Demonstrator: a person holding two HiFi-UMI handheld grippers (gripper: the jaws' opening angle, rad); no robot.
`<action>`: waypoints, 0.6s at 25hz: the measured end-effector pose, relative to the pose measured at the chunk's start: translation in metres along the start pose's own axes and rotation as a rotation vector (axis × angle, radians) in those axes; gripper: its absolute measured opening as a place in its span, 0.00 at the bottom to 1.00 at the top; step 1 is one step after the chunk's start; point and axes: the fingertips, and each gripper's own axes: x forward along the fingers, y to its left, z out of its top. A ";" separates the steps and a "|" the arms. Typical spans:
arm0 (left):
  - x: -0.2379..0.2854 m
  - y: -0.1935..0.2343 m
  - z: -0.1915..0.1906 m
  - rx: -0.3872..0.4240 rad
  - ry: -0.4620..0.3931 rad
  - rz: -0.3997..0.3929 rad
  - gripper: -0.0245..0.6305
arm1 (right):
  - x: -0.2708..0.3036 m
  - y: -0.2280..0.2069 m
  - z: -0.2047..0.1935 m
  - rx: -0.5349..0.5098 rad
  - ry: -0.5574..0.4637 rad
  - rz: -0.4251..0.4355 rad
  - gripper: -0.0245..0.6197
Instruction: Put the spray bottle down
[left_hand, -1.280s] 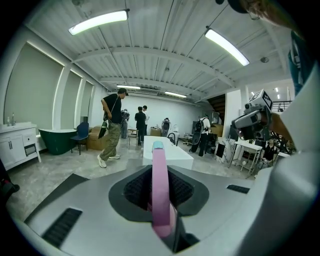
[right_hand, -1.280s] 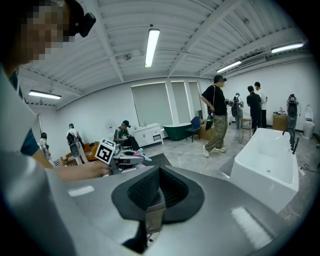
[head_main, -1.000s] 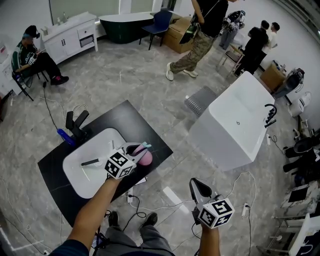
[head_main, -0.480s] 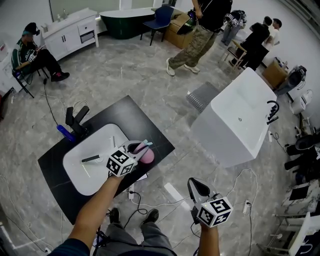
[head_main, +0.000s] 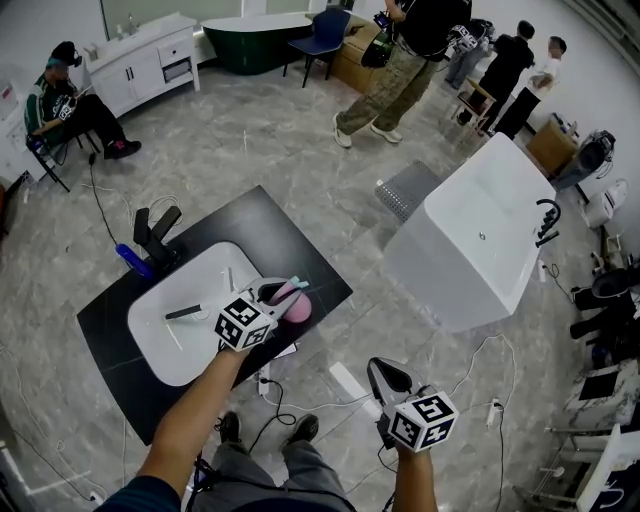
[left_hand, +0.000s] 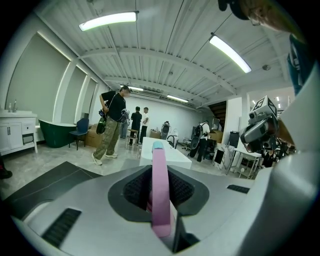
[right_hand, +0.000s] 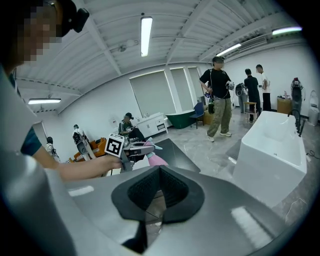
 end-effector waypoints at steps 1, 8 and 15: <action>-0.001 0.000 0.000 -0.001 -0.004 -0.002 0.14 | 0.001 0.003 -0.003 0.003 0.009 0.006 0.05; -0.011 -0.012 -0.006 0.004 -0.017 -0.048 0.14 | 0.009 0.018 -0.027 0.024 0.057 0.036 0.05; -0.020 -0.021 -0.010 -0.021 -0.029 -0.068 0.17 | 0.011 0.029 -0.052 0.073 0.101 0.063 0.05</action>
